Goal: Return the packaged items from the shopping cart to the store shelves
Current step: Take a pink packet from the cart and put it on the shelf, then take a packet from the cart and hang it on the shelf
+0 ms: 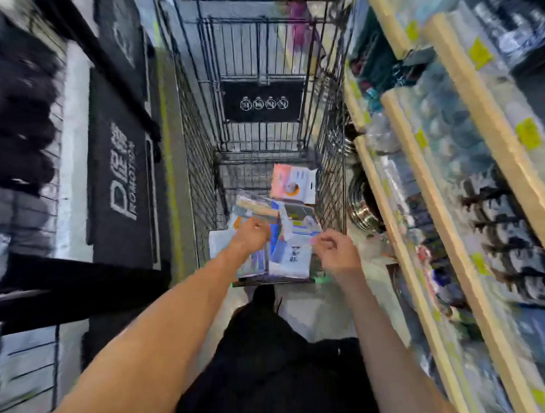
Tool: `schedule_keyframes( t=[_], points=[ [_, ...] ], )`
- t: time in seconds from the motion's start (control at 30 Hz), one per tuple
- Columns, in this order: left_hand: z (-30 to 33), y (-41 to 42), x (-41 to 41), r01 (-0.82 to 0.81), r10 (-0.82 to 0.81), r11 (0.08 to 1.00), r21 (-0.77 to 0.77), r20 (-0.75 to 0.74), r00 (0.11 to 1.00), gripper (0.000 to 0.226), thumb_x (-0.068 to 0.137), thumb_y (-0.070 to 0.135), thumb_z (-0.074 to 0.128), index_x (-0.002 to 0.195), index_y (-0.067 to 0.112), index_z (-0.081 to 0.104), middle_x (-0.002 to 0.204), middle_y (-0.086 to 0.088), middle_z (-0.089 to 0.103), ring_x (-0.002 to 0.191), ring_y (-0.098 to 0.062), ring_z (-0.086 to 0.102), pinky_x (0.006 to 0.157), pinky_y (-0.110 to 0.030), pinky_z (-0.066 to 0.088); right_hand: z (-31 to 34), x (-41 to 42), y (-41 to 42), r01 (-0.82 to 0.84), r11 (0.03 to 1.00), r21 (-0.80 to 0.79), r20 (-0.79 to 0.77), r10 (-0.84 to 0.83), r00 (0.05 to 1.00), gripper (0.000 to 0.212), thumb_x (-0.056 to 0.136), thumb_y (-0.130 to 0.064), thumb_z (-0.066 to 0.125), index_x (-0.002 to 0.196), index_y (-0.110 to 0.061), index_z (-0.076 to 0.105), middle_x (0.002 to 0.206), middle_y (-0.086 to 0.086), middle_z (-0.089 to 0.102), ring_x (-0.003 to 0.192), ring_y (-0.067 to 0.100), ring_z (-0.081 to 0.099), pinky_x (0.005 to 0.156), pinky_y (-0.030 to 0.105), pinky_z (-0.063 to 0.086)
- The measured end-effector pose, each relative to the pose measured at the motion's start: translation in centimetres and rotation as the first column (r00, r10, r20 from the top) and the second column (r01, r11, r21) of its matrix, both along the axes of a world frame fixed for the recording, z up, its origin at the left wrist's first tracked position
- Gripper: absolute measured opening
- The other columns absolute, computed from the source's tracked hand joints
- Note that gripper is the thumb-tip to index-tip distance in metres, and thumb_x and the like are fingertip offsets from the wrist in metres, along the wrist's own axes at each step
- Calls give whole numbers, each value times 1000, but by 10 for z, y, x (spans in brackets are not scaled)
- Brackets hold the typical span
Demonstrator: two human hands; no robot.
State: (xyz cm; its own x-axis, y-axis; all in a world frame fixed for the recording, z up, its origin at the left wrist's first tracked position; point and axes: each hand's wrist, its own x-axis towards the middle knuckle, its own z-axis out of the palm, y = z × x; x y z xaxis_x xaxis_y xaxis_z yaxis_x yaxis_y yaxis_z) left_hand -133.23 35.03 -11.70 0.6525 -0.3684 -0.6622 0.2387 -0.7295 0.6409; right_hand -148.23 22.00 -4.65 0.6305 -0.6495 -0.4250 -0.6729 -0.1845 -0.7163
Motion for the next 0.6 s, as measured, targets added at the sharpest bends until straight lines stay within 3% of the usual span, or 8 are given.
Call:
schedule_keyframes(
  t=[0.07,0.13,0.2,0.3,0.4,0.47,0.53,0.6],
  points=[
    [-8,21,12,-91,93,995,46,-62,994,13,87,7,57,94,0,65,74,-12,59,63,-21,53,62,-28,55,-8,10,7,32,998,46,-29,-30,999,19,88,-7,59,70,-6,67,59,3,57,54,6,55,53,23,41],
    [-12,30,20,-144,151,986,79,-86,985,28,94,0,50,118,-11,58,77,-16,60,59,-14,44,52,-22,44,-19,16,5,38,994,99,-67,-31,997,16,90,-14,62,80,-6,71,76,6,67,71,18,63,63,25,45],
    [-14,33,26,-133,143,980,147,-59,988,17,97,5,52,110,0,60,81,-17,61,59,-14,43,57,-34,45,-30,25,-2,15,986,166,-190,17,982,9,90,-22,68,91,-12,70,85,1,67,77,14,61,64,19,43],
    [-25,30,41,-162,170,969,187,-26,985,10,93,6,55,91,15,55,88,-10,58,76,-23,53,73,-46,50,-54,41,-19,32,971,236,-268,33,963,14,88,-21,70,74,-19,68,87,5,69,84,21,63,70,26,40],
    [-48,23,61,-111,97,943,314,61,993,17,91,15,63,107,11,61,105,-10,64,97,-29,62,87,-44,54,-92,62,-34,106,943,314,-358,14,934,24,87,-16,71,65,-20,62,78,2,63,85,24,58,76,30,40],
    [-62,21,73,-35,9,914,405,66,998,36,88,23,67,121,15,57,116,-10,65,107,-31,62,92,-44,53,-123,68,-38,113,923,369,-412,54,909,6,87,-15,71,93,-16,68,101,5,69,103,25,62,89,34,45],
    [-75,20,78,179,-191,826,535,-35,981,56,83,33,71,132,19,47,120,-11,64,109,-33,61,94,-45,52,-148,65,-40,85,903,422,-471,139,871,42,88,-14,69,129,-8,59,130,9,61,119,27,57,99,37,44],
    [-81,19,77,409,-395,638,653,-179,901,66,81,38,73,136,19,42,120,-10,63,111,-31,60,96,-43,50,-162,61,-39,143,884,446,-558,149,817,56,89,-16,70,138,-1,47,134,9,53,119,27,54,102,36,43]
  ],
)
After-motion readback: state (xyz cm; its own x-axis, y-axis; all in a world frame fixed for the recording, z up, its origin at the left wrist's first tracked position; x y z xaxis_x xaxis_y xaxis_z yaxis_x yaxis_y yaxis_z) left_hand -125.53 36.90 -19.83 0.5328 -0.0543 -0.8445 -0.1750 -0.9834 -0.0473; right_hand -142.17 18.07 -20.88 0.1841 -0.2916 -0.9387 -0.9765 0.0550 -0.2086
